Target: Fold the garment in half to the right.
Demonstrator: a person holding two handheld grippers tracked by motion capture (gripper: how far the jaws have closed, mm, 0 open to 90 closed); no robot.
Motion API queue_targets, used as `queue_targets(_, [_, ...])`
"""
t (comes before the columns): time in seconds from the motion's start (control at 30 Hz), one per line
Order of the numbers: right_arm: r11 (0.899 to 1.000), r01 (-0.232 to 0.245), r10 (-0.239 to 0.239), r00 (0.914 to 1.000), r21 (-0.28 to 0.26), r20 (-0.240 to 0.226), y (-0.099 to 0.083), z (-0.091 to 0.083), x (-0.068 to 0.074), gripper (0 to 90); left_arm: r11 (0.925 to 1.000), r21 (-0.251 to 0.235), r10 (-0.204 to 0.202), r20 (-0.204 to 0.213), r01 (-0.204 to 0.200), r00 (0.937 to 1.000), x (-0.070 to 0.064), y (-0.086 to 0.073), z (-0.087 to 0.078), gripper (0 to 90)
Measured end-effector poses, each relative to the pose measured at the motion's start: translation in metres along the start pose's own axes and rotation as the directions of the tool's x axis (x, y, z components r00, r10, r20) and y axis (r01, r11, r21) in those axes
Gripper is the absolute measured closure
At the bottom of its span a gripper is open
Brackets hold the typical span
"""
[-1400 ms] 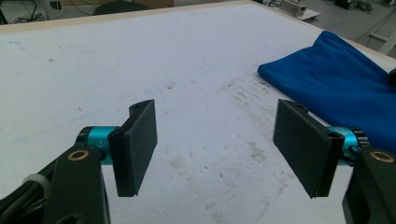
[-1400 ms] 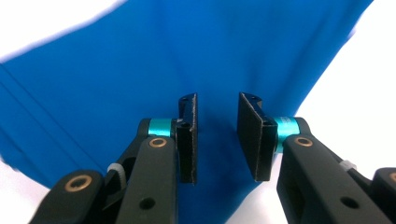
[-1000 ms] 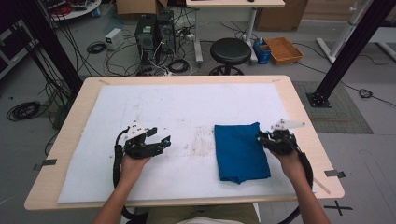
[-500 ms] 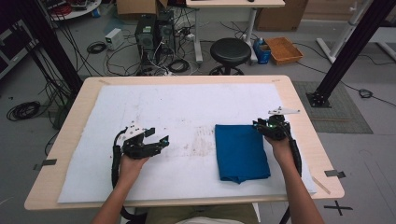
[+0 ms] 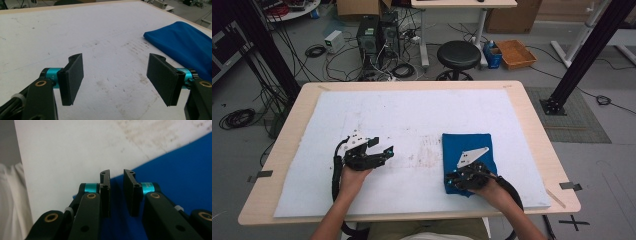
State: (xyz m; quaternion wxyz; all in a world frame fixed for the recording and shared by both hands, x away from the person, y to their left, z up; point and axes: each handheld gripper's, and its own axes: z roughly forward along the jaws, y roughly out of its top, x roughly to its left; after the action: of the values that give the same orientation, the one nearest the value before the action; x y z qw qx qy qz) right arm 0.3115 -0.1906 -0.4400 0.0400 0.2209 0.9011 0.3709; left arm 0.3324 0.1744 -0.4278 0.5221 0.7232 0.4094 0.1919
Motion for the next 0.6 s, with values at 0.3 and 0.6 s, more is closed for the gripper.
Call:
queue_targets(0.3, [0.988, -0.105, 0.115, 0.9895, -0.112, 0.087, -0.014, -0.04, -0.008, 68.5, 1.0, -0.002, -0.005, 0.001, 0.005, 1.0, 0.0, 0.0, 0.0, 29.8])
queue_targets(0.6, [0.986, -0.164, 0.169, 0.9544, -0.042, 0.246, -0.071, -0.072, -0.024, 68.1, 0.9999, -0.014, -0.005, -0.005, 0.005, 1.0, 0.0, 0.001, -0.001, 29.8])
